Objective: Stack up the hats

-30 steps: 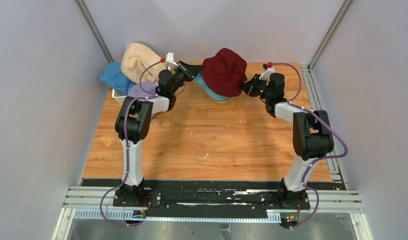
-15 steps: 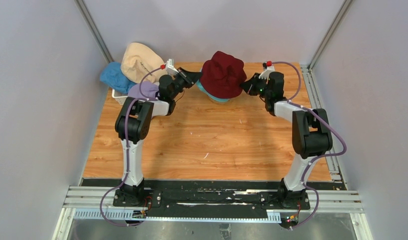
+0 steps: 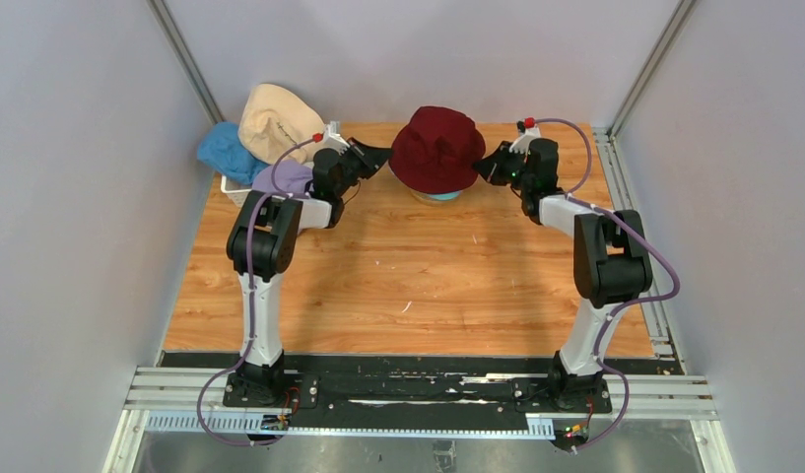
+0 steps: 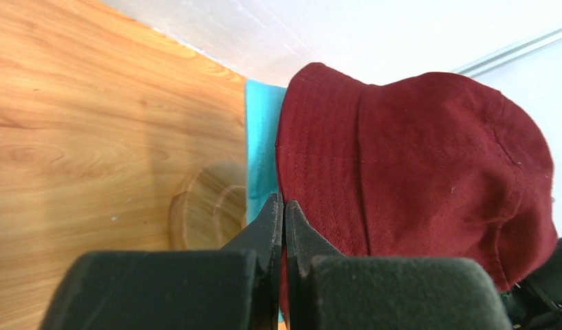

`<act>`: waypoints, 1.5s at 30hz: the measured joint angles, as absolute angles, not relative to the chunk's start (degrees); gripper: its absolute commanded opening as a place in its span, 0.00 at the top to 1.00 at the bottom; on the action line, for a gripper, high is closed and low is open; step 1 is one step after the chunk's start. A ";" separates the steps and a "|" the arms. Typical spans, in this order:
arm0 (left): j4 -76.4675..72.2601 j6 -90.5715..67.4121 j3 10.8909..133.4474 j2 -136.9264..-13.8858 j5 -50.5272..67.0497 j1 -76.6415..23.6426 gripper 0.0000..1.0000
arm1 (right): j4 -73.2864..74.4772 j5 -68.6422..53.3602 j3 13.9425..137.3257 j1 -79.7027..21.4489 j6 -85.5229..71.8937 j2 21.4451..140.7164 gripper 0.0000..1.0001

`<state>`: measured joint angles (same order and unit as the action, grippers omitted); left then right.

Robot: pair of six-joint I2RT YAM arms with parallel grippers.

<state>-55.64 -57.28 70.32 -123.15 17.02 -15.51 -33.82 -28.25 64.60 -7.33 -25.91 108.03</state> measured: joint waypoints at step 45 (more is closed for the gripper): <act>-50.37 -57.08 74.89 -121.32 17.89 -14.20 0.41 | -28.77 -31.53 71.59 1.06 -29.95 112.16 0.58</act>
